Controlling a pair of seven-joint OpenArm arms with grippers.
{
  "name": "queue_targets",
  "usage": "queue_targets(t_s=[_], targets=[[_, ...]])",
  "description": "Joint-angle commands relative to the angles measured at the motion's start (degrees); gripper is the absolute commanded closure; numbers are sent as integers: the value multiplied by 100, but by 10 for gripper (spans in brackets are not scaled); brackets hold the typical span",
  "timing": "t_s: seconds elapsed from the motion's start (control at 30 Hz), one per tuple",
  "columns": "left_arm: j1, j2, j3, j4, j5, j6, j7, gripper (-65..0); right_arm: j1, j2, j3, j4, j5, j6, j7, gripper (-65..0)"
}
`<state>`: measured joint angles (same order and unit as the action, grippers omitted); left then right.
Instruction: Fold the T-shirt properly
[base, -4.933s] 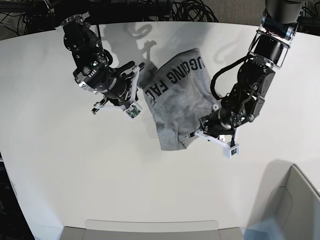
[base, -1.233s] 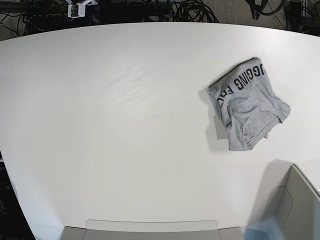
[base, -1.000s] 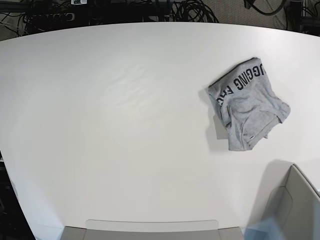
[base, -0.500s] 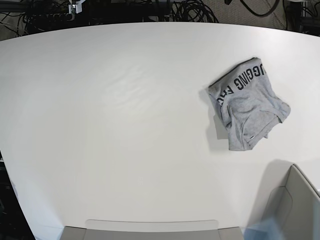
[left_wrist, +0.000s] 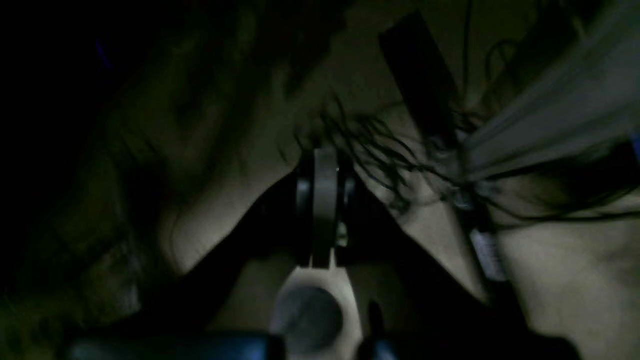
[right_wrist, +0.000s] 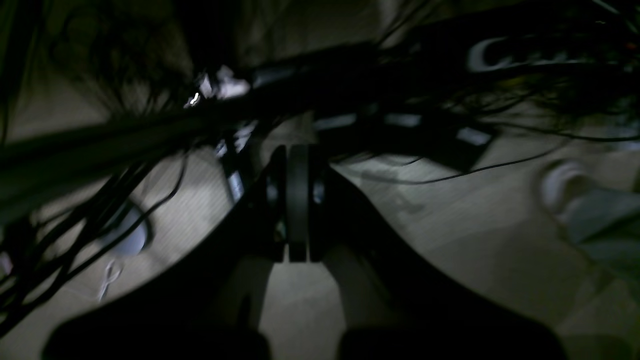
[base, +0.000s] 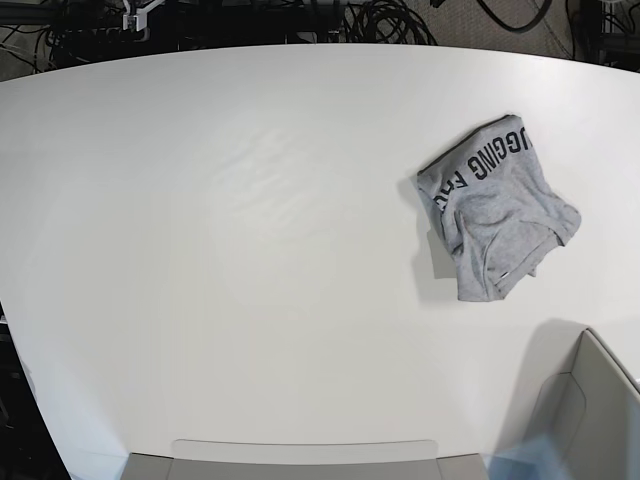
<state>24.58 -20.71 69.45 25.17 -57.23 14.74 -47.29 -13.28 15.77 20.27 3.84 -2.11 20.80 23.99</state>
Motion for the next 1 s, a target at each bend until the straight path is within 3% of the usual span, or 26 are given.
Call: queue_targets(t_s=[0.0,0.17,0.23,0.3,0.37,0.43,0.47,0.57,0.97], targets=[[34,71,22,-183,-312,-380,21,0,31,54,-10,-54,13,26,102,0],[-440,493,22,-1334,-2290,-2692,891,0,145,89,-18,-89,4,-36,85,0],[-730,678,57,-1959,-2777,-3378,1674,0,172,89,-27,-107,-128,-581,76,0],[-1038,818,57,-2517,-2777,-3782,2535,0,189,89,-27,-107,-629,-1460,76,0],[-1267,959,40,-2517,-2777,-3843,3036,0,251,63,-27,-107,-1323,-2392,67,0],[-1355,1038,48,-2517,-2777,-3843,3080,0,312,36,-18,-115,-1903,-3025,-82,0],[-1372,1047,48,-2517,-2777,-3843,3080,0,339,-17,-1,-107,-2106,-3192,-302,0],[-1381,1056,31,-2517,-2777,-3843,3089,0,550,-140,26,-107,-2299,-3183,-777,0],[-1372,1038,84,-2517,-2777,-3843,3089,0,611,-271,-10,-98,-2334,-3183,-803,0]])
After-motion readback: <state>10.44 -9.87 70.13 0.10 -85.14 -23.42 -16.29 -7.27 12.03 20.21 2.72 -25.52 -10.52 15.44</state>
